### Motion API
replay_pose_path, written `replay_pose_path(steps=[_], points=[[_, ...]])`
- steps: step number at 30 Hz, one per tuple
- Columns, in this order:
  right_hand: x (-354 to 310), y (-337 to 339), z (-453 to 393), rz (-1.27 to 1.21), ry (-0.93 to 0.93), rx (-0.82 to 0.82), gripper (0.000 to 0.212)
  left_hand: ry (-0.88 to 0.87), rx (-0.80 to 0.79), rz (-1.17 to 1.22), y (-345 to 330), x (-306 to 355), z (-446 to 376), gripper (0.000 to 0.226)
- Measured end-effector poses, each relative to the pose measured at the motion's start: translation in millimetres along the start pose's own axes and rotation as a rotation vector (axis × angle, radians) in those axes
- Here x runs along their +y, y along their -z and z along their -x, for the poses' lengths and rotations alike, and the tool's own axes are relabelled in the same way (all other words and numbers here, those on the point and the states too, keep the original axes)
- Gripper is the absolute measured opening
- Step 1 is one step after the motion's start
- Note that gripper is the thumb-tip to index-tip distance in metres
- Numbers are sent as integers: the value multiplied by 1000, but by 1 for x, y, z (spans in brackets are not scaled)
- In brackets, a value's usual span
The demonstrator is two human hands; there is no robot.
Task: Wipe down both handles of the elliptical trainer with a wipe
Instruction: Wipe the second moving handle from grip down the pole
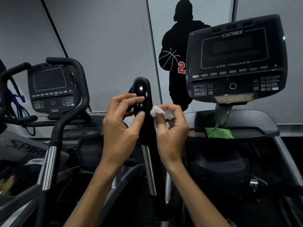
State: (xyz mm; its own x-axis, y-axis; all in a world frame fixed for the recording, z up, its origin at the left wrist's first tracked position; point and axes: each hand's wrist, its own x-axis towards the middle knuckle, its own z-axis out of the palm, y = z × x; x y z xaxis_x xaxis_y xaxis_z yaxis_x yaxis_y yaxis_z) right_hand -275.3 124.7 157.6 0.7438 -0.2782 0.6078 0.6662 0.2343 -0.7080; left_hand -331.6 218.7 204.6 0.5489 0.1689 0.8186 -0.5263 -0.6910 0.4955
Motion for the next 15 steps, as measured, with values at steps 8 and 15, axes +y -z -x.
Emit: replay_pose_path(steps=[8, 15], points=[[-5, 9, 21, 270, 334, -98, 24, 100, 56, 129, 6, 2, 8, 36], [-29, -15, 3, 348, 379, -187, 13, 142, 170, 175, 4, 4, 11, 29]])
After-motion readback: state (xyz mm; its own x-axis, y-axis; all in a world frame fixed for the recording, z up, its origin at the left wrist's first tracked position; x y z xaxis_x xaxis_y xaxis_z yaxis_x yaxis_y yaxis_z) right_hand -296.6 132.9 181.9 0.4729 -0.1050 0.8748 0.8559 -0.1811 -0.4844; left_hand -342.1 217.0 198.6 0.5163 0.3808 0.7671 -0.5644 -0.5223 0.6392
